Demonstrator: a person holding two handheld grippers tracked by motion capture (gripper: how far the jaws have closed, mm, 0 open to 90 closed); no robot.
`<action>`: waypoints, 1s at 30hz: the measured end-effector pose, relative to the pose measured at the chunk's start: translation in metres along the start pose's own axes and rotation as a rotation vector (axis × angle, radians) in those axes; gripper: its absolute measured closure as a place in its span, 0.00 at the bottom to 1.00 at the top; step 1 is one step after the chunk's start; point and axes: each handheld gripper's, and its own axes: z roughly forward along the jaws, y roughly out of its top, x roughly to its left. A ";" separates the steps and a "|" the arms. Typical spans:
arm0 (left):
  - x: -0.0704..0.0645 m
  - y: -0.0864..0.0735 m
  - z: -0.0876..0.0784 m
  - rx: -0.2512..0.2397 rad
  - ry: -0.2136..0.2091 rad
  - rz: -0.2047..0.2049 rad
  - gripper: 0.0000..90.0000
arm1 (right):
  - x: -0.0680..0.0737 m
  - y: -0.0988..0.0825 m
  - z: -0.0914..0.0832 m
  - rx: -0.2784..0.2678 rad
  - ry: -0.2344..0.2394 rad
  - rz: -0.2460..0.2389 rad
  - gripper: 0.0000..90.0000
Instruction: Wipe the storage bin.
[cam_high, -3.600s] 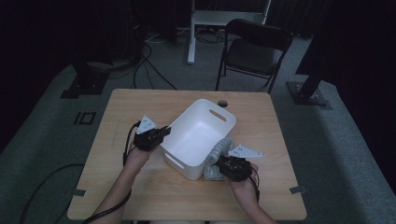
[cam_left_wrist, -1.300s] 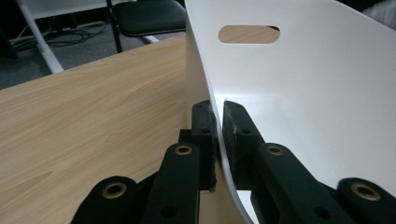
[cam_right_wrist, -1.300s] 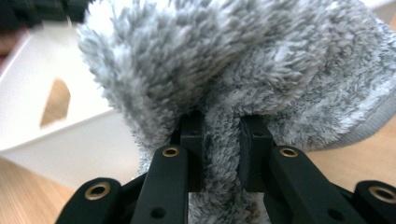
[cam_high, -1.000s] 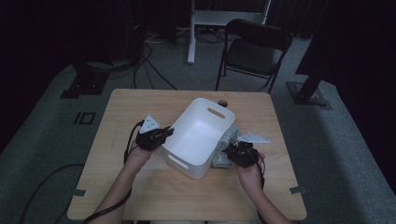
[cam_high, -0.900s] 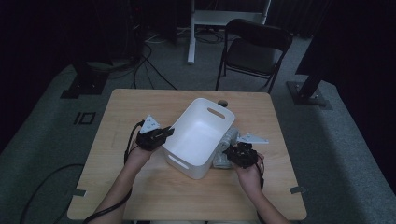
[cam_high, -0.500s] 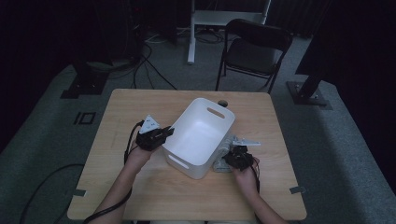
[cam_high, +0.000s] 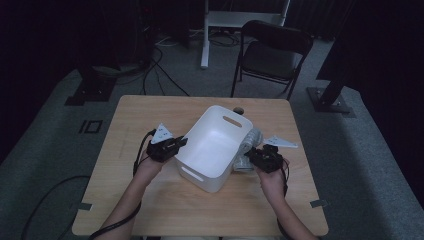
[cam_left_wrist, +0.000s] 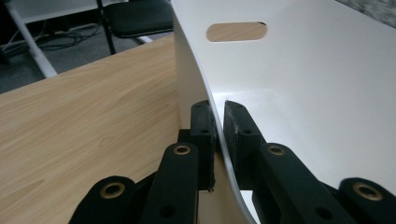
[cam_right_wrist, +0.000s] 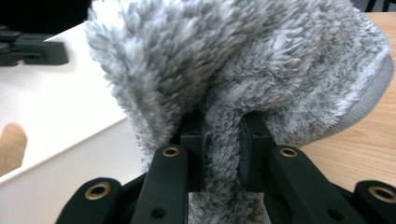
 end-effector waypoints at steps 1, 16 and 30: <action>0.000 0.000 0.000 -0.001 -0.001 0.003 0.91 | 0.000 -0.001 0.002 0.004 -0.012 0.004 0.84; 0.001 0.000 0.001 -0.005 0.000 -0.007 0.91 | -0.016 -0.039 0.039 0.159 -0.093 0.027 0.84; 0.008 -0.003 -0.005 -0.013 -0.022 -0.021 0.91 | -0.023 -0.027 0.020 0.123 -0.065 0.033 0.84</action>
